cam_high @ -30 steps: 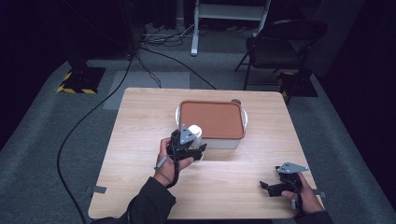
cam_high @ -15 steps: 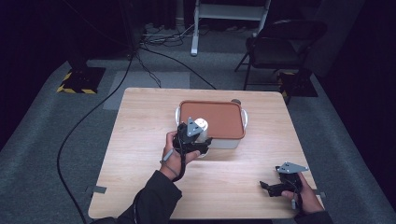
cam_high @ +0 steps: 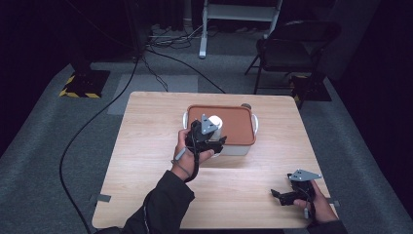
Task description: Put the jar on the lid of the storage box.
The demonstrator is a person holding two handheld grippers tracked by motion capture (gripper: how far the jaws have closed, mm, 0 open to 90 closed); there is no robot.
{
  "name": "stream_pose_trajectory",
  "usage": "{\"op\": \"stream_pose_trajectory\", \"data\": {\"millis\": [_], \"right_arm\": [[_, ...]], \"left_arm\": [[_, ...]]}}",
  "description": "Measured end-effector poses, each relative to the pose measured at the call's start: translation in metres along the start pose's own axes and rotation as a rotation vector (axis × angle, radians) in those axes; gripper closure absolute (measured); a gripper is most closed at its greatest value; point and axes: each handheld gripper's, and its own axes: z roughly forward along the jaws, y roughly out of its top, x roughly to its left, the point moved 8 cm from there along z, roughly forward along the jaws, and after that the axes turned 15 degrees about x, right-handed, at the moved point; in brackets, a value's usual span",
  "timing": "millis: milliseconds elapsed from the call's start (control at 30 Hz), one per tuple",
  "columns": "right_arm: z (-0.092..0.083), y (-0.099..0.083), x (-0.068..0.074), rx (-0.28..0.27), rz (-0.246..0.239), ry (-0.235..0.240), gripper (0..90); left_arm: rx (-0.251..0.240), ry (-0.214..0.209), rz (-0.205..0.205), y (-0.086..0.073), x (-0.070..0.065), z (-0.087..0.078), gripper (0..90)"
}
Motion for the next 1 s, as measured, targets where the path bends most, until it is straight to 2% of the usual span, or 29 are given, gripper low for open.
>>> {"op": "stream_pose_trajectory", "data": {"millis": [167, 1000], "right_arm": [[0.000, 0.000, 0.000, 0.000, 0.000, 0.000, 0.0], [0.000, 0.000, 0.000, 0.000, 0.000, 0.000, 0.0]], "left_arm": [[0.005, 0.005, 0.006, 0.007, 0.002, 0.002, 41.0], [0.013, 0.034, -0.017, 0.031, 0.015, 0.014, 41.2]]}}
